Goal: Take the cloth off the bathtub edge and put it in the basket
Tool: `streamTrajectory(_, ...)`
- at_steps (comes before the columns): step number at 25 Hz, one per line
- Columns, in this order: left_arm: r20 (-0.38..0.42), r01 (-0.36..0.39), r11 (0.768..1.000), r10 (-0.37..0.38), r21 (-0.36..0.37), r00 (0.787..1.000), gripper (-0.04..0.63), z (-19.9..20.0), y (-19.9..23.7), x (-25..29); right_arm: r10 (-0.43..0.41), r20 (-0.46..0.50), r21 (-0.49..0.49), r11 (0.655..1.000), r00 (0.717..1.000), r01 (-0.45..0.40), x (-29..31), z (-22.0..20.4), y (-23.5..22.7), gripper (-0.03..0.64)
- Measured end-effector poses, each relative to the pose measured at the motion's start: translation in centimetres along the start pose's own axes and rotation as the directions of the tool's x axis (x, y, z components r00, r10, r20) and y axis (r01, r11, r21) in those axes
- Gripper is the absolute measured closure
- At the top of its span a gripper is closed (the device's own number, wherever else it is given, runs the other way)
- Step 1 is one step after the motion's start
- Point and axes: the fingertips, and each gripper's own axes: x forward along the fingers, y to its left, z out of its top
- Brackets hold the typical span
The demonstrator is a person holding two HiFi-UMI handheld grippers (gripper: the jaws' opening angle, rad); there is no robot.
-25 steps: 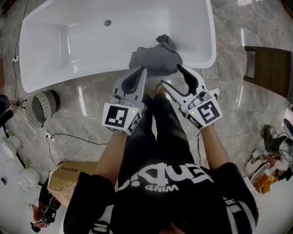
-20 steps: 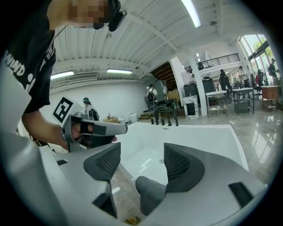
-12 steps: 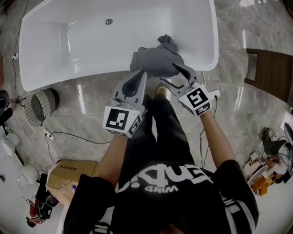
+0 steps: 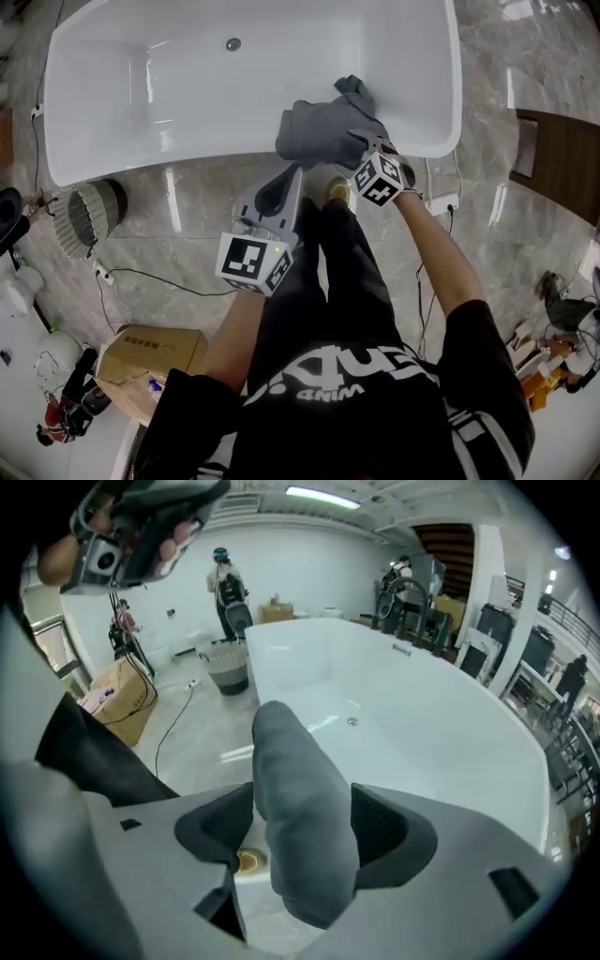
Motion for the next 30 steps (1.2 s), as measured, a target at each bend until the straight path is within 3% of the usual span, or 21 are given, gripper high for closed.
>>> streamTrajectory(9, -0.03, -0.009, 1.0, 0.009, -0.006, 1.0, 0.583, -1.2, 1.0, 0.3, 0.046, -0.186, -0.12, 0.99, 0.981, -0.069, 5.5, -3.5, -0.3, 0.336)
streamTrajectory(19, -0.037, -0.019, 1.0, 0.018, -0.023, 0.999, 0.583, -1.8, 2.1, 0.1, 0.091, -0.256, -0.175, 0.975, 0.962, -0.138, 6.2, -3.7, -0.1, 0.337)
streamTrajectory(22, -0.032, -0.024, 0.999, 0.023, -0.028, 0.999, 0.583, -1.5, 2.4, 0.0, 0.106, -0.238, -0.162, 0.976, 0.966, -0.147, 5.7, -3.3, -0.1, 0.35)
streamTrajectory(28, -0.015, -0.028, 0.999, 0.027, -0.029, 1.0, 0.583, -0.5, 2.3, 0.0, 0.085, -0.162, -0.102, 0.989, 0.983, -0.103, 3.3, -1.5, -0.4, 0.428)
streamTrajectory(29, -0.011, -0.028, 0.999, 0.028, -0.027, 1.0, 0.583, -0.4, 2.3, 0.0, 0.082, -0.149, -0.102, 0.99, 0.985, -0.098, 2.9, -1.2, -0.3, 0.454)
streamTrajectory(30, -0.007, -0.029, 0.999, 0.029, -0.026, 1.0, 0.583, -0.2, 2.3, 0.0, 0.082, -0.137, -0.095, 0.991, 0.987, -0.096, 2.5, -0.9, -0.2, 0.538)
